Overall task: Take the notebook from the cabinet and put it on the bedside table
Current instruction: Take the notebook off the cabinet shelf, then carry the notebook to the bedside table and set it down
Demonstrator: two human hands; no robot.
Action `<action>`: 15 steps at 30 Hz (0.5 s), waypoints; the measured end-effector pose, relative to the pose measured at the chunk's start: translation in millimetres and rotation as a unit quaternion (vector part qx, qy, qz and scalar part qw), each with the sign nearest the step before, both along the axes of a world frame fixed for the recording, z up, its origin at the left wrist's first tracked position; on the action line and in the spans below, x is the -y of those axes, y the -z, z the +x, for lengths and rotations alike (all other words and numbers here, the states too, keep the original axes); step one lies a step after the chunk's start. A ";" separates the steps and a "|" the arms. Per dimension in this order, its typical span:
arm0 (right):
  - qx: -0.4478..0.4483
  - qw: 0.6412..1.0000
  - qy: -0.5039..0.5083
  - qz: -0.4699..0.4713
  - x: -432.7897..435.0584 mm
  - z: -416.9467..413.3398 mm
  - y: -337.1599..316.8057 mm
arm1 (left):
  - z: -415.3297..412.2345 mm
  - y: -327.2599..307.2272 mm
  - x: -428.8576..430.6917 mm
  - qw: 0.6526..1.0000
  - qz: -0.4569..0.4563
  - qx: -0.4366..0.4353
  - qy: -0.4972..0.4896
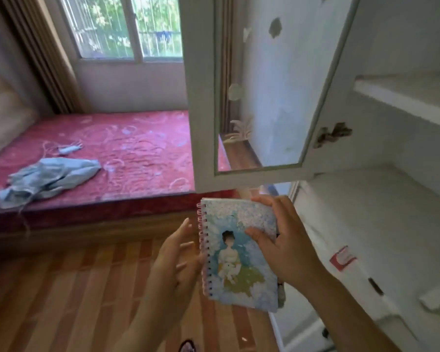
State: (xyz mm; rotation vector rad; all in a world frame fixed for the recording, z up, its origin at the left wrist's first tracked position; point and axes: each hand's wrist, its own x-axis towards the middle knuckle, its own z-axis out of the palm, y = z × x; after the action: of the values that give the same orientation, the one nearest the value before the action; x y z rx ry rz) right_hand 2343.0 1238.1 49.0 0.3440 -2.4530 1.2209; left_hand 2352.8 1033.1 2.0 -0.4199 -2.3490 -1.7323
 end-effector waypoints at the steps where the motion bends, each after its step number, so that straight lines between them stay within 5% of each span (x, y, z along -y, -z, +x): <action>1: 0.014 1.000 -0.016 -0.007 13.1 4.5 8.3 | 11.4 4.5 12.9 1.000 -0.013 0.009 -0.021; 6: 0.051 0.996 -0.076 -0.004 69.1 26.8 42.8 | 59.5 24.0 68.0 0.990 -0.080 0.050 -0.100; 15: 0.069 0.972 -0.221 0.035 197.3 24.2 71.5 | 98.7 32.4 181.0 0.969 -0.041 0.105 -0.220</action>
State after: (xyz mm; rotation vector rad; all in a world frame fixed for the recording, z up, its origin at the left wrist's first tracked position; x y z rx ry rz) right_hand 2367.2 1040.7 -22.5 0.8943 -2.6284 1.3671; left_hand 2451.5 852.1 -30.4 0.2744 -2.4179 -1.5317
